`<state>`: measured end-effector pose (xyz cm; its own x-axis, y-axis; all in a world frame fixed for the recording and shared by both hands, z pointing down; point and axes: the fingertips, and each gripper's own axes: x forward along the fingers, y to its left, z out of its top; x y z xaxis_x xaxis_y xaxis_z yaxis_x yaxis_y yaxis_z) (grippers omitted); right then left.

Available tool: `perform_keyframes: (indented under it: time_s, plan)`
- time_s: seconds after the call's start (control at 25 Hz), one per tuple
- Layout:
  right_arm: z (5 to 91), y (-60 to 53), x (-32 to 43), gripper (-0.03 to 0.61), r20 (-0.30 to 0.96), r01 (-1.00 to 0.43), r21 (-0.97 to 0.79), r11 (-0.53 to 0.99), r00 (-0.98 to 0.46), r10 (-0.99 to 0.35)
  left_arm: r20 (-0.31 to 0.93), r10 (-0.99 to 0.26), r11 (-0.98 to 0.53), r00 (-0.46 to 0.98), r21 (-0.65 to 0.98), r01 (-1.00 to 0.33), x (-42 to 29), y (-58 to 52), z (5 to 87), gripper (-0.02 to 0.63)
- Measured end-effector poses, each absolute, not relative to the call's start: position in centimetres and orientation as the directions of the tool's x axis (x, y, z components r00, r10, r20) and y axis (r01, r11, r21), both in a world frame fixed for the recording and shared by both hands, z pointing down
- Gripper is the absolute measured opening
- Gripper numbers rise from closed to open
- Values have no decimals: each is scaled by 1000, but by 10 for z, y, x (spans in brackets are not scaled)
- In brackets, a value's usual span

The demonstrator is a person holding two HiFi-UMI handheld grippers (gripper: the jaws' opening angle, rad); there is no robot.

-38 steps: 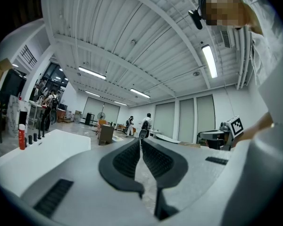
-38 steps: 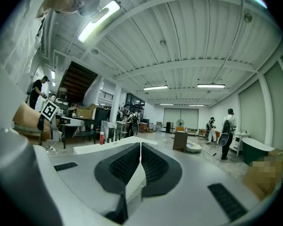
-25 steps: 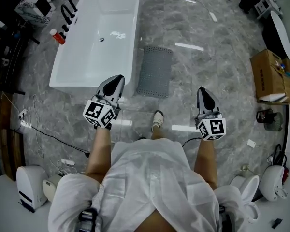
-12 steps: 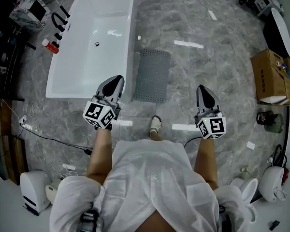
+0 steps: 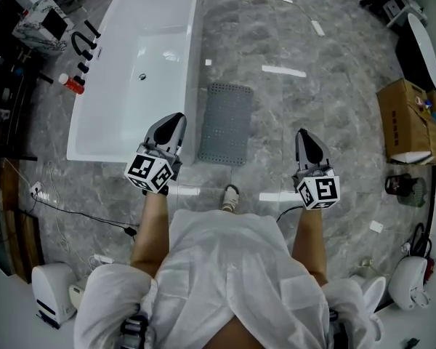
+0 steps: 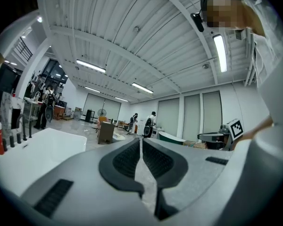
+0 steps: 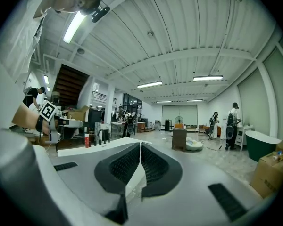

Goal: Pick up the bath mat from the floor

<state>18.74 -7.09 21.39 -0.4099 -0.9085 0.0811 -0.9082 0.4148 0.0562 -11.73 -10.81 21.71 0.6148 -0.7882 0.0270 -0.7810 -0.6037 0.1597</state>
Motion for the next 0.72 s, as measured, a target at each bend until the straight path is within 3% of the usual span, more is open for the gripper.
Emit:
perform_keyframes:
  time_s: [0.72]
  plan:
    - [236,-144,199,31,98,-868,29,496,-491,-866,69,-768,-625,637,136,-768,-71,-163,228,25]
